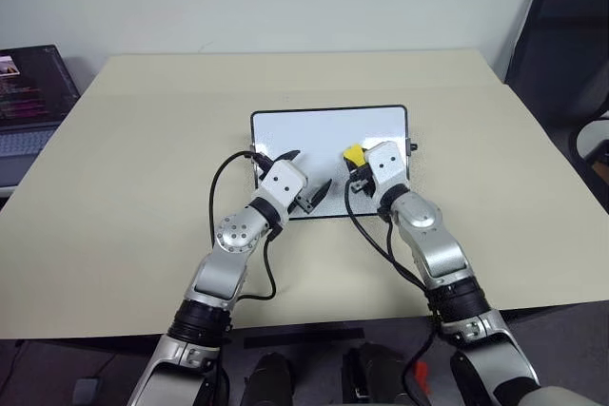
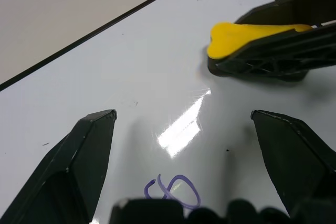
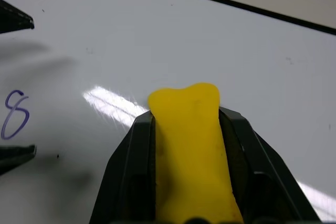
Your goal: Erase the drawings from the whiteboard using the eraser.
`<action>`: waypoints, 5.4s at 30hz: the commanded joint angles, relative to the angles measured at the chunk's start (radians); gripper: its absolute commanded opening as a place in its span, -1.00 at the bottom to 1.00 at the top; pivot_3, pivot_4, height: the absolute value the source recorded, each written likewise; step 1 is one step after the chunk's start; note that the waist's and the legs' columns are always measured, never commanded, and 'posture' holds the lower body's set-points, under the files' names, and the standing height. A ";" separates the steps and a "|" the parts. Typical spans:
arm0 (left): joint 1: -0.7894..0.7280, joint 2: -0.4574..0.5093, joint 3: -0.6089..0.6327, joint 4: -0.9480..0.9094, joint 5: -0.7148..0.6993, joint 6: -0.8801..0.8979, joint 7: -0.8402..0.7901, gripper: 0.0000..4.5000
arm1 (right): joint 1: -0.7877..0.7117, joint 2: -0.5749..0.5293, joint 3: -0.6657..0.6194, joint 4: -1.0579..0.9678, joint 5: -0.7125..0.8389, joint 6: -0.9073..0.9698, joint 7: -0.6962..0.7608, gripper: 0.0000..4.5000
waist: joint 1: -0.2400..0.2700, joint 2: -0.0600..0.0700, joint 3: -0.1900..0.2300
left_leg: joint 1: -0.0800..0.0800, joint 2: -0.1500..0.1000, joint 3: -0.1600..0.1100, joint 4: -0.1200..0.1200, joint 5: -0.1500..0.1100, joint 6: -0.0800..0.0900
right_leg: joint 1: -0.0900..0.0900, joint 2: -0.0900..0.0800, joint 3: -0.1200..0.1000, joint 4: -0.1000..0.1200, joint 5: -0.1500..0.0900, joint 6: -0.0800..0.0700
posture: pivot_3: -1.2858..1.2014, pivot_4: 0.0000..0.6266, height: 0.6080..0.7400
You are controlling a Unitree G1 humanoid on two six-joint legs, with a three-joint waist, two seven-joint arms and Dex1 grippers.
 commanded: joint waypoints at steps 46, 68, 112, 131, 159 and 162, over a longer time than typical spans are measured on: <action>0.231 -0.014 0.014 -0.315 0.136 0.241 0.151 1.00 | 0.076 -0.067 -0.055 -0.141 0.033 -0.030 0.035 -0.43 | -0.001 0.000 0.000 | -0.001 0.000 0.000 -0.001 0.000 0.000 | -0.001 0.000 0.000 -0.002 0.000 -0.001 | 0.03 -0.52 1.00; 0.345 -0.029 0.013 -0.411 0.126 0.311 0.159 1.00 | 0.036 -0.061 0.073 -0.080 0.043 -0.215 0.204 -0.43 | -0.002 0.000 0.000 | -0.001 0.000 0.000 -0.001 0.000 0.000 | -0.001 0.000 0.000 -0.003 0.000 -0.001 | 0.03 -0.52 1.00; 0.312 -0.031 0.028 -0.403 0.130 0.315 0.195 1.00 | -0.004 -0.005 0.132 0.125 -0.127 -0.115 0.130 -0.43 | 0.001 0.000 0.000 | 0.001 0.001 -0.001 0.000 0.000 0.000 | 0.000 0.000 0.000 -0.001 0.000 -0.001 | 0.03 -0.52 1.00; 0.286 -0.031 0.022 -0.377 0.120 0.304 0.187 1.00 | 0.000 0.020 0.127 0.063 -0.061 -0.180 0.135 -0.43 | -0.002 -0.001 0.000 | 0.000 0.001 -0.001 0.000 0.000 0.000 | 0.000 0.000 -0.001 -0.001 0.000 -0.001 | 0.03 -0.52 1.00; 0.309 -0.037 0.033 -0.417 0.130 0.329 0.207 1.00 | -0.075 -0.020 0.210 0.219 -0.229 -0.220 0.124 -0.43 | 0.002 -0.001 0.000 | 0.001 0.001 -0.001 0.000 0.000 0.000 | 0.000 0.000 -0.001 0.000 0.000 -0.001 | 0.03 -0.52 1.00; 0.304 -0.039 0.026 -0.412 0.130 0.328 0.203 1.00 | -0.059 -0.053 0.198 0.194 -0.221 -0.205 0.134 -0.43 | 0.003 -0.001 0.000 | 0.001 0.000 -0.001 0.000 0.000 0.000 | 0.001 0.000 -0.001 -0.001 0.000 -0.001 | 0.03 -0.52 1.00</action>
